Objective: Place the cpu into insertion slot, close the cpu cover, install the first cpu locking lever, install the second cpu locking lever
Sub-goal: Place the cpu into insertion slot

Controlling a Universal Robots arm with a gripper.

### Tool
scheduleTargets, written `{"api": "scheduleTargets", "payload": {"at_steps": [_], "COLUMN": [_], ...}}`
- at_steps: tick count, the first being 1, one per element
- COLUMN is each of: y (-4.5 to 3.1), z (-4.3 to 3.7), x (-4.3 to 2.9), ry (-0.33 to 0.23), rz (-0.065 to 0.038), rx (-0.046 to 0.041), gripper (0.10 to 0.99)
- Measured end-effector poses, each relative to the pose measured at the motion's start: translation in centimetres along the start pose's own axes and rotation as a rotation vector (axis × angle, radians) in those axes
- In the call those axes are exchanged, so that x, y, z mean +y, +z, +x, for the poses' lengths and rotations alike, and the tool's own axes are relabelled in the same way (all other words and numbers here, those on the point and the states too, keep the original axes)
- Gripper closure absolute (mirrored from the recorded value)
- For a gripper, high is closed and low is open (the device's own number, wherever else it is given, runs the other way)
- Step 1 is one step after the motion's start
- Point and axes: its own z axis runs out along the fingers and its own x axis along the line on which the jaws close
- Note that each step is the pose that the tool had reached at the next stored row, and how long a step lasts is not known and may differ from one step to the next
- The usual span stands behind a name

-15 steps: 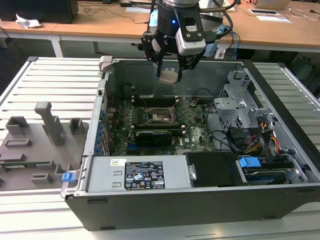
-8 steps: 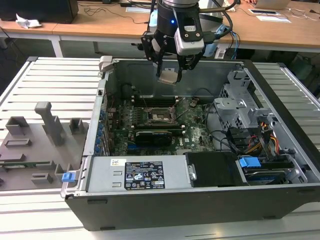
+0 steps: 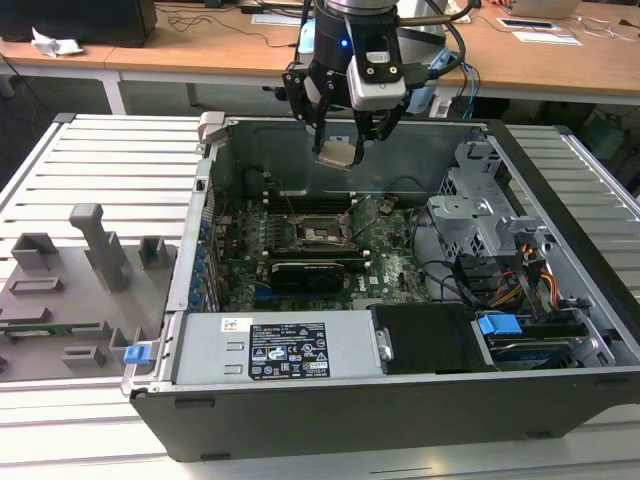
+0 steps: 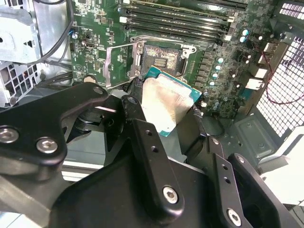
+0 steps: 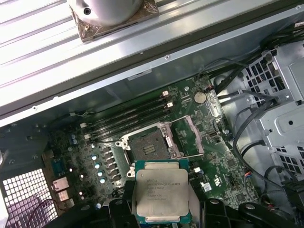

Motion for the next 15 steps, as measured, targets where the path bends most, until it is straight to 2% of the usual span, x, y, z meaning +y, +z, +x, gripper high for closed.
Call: {"api": "scheduleTargets", "payload": {"at_steps": [15], "y": [0.01], "z": [0.02], "x": [-0.01], "ry": [0.057], "rz": [-0.001], "rx": [-0.0050], "gripper": [0.557]}}
